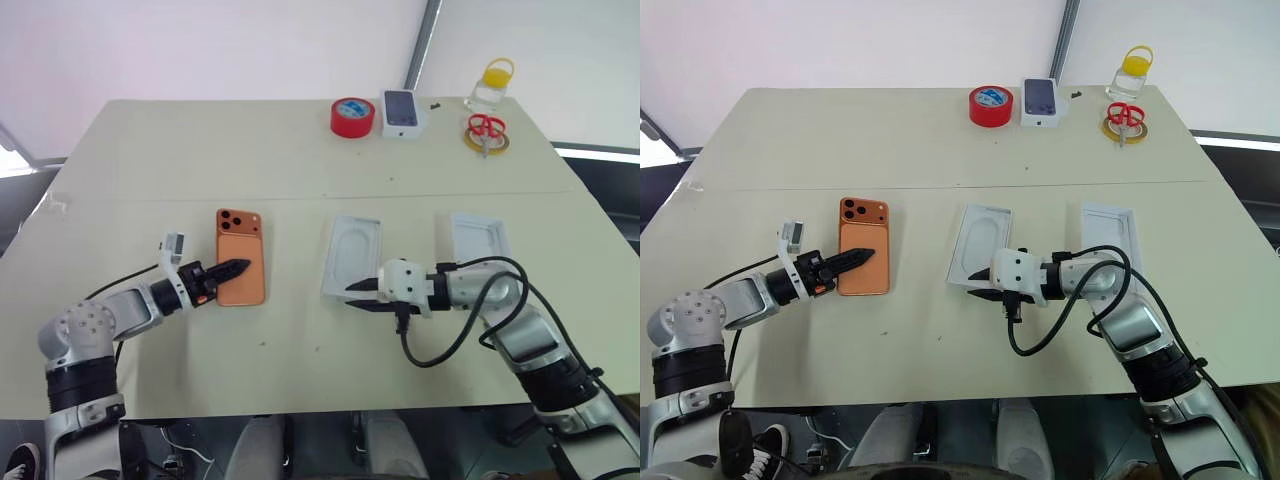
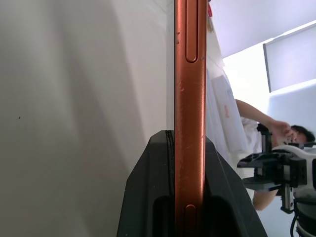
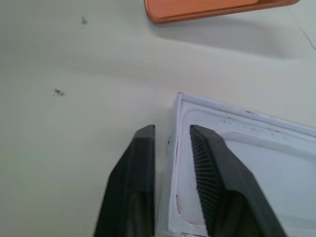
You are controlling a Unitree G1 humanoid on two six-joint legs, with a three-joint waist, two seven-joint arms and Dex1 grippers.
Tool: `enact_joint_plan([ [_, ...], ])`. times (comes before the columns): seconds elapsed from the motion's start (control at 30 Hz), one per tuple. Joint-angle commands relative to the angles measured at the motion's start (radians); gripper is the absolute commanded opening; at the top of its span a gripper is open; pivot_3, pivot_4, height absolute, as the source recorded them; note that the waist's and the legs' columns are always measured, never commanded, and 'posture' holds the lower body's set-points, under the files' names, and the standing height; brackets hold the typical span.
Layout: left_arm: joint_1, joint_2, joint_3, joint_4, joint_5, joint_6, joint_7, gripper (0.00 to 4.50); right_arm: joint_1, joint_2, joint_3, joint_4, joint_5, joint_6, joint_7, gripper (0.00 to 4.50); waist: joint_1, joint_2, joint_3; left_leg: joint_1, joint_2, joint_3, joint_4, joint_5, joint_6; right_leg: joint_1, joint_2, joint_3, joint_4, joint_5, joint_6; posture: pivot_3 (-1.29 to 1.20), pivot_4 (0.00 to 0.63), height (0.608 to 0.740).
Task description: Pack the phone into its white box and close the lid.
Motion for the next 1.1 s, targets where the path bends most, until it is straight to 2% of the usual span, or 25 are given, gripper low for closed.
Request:
enact_joint_plan([
  [0.03, -0.023, 0.011, 0.003, -0.015, -0.013, -0.022, -0.009, 0.0, 0.013, -0.001, 0.007, -0.013, -0.009, -0.02, -0.01, 1.11, 0.001, 0.0, 0.0, 0.0, 0.0, 0.0, 0.0, 0.0, 0.0, 0.0, 0.0, 0.0, 0.0, 0.0, 0.0, 0.0, 0.15, 0.74],
  [0.33, -0.031, -0.029, 0.019, -0.021, -0.046, -0.004, 0.026, 0.0, 0.013, 0.004, 0.032, 0.022, -0.037, -0.047, -0.021, 1.11, 0.001, 0.0, 0.0, 0.0, 0.0, 0.0, 0.0, 0.0, 0.0, 0.0, 0.0, 0.0, 0.0, 0.0, -0.001, 0.0, 0.15, 0.74],
  [0.57, -0.025, -0.034, 0.019, -0.035, -0.056, -0.001, 0.036, 0.0, 0.009, 0.021, -0.003, -0.023, 0.058, 0.0, 0.001, 1.11, 0.0, 0.0, 0.0, 0.0, 0.0, 0.0, 0.0, 0.0, 0.0, 0.0, 0.0, 0.0, 0.001, 0.0, 0.0, 0.0, 0.15, 0.74],
  [0.83, -0.031, -0.04, 0.009, -0.046, -0.063, 0.003, 0.046, 0.0, -0.01, 0.037, 0.008, 0.045, 0.0, -0.022, -0.061, 1.11, 0.002, 0.0, 0.0, 0.0, 0.0, 0.0, 0.0, 0.0, 0.0, 0.0, 0.0, 0.0, 0.001, 0.0, 0.0, 0.0, 0.15, 0.74],
  [1.1, -0.022, -0.031, -0.001, -0.058, -0.061, 0.012, 0.047, 0.0, 0.008, 0.036, 0.018, 0.041, -0.005, -0.023, -0.058, 1.11, 0.0, 0.0, 0.0, 0.0, 0.0, 0.0, 0.0, 0.0, 0.0, 0.0, 0.001, 0.0, 0.001, 0.0, 0.001, 0.0, 0.15, 0.74],
])
